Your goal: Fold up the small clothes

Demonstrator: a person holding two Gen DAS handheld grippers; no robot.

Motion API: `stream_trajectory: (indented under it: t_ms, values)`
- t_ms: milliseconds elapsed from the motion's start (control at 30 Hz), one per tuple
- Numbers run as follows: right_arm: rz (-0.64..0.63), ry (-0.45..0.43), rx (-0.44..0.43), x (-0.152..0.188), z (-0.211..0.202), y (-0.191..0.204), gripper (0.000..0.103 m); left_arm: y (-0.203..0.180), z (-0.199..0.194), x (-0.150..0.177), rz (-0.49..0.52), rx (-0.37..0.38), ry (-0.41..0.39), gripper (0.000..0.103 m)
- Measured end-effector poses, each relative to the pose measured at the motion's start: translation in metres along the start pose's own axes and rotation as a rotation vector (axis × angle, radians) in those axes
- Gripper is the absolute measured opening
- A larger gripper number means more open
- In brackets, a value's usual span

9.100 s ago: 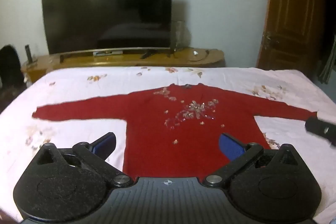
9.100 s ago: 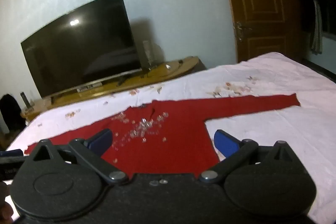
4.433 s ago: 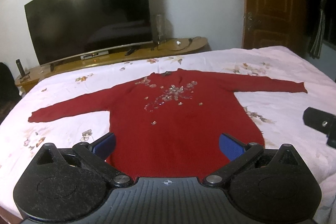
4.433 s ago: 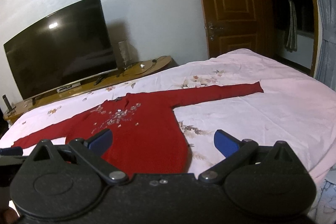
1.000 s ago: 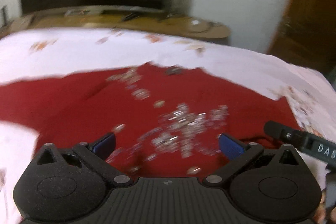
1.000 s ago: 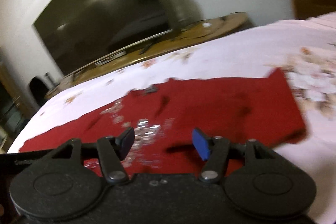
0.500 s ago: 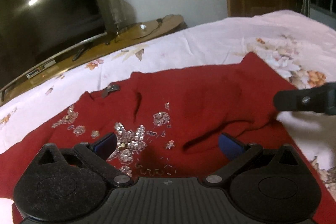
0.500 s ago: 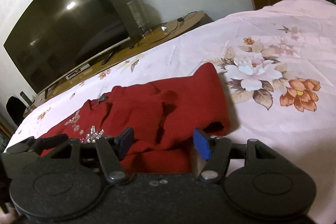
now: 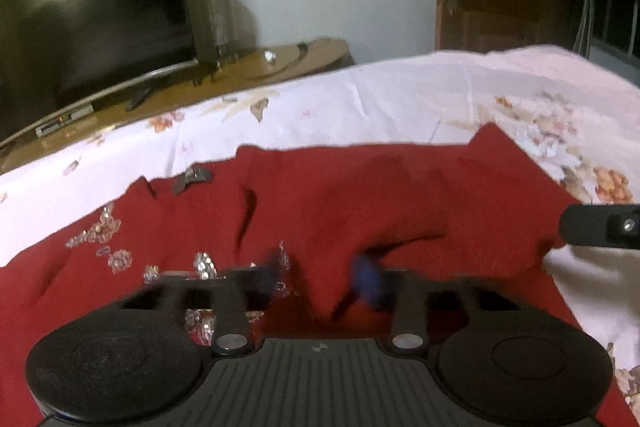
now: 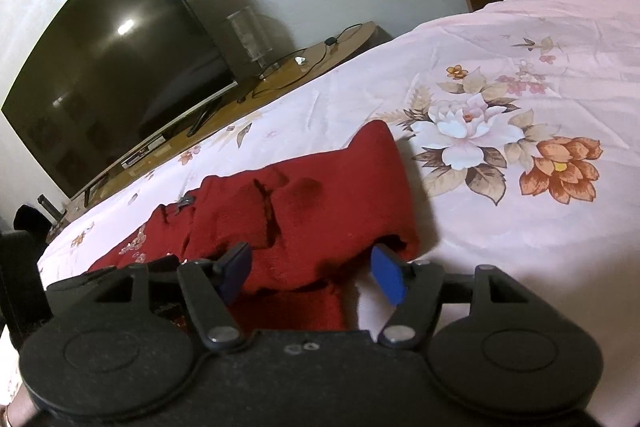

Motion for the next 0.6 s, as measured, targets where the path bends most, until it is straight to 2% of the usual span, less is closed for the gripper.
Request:
stream_trajectory:
  t_ms: [100,233,300,433,533,600]
  values:
    - [-0.001,-0.003,0.007,-0.001,0.002,0.001,0.066,0.019,-0.004,-0.003,-0.111,0.008,-0.015,0.004]
    - [-0.011,-0.010,0.011,-0.002,0.005,0.005,0.066,0.062,-0.016,-0.002,-0.295,0.026,-0.034,0.003]
    - [-0.020,-0.016,0.010,-0.004,0.006,0.009,0.066,0.089,-0.029,-0.002,-0.374,0.009,-0.067,0.003]
    - [-0.034,-0.020,0.011,-0.005,0.010,0.015,0.066,0.133,-0.054,0.003,-0.442,-0.056,-0.127,0.003]
    - [-0.050,-0.010,0.005,-0.006,0.018,0.024,0.066,0.164,-0.064,0.014,-0.467,-0.117,-0.136,0.003]
    - [-0.073,0.000,0.005,-0.005,0.025,0.033,0.066,0.185,-0.066,0.025,-0.520,-0.126,-0.121,0.003]
Point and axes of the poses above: each gripper's, at about its wrist camera, not at the fingertips, and z roughly the way its jaws point, y to its left, x to its underside, the point moved 2 cm from there along z, roughly the way its jaws point, and after that the axes turned 2 degrees about -z, right-handed, at the moved point
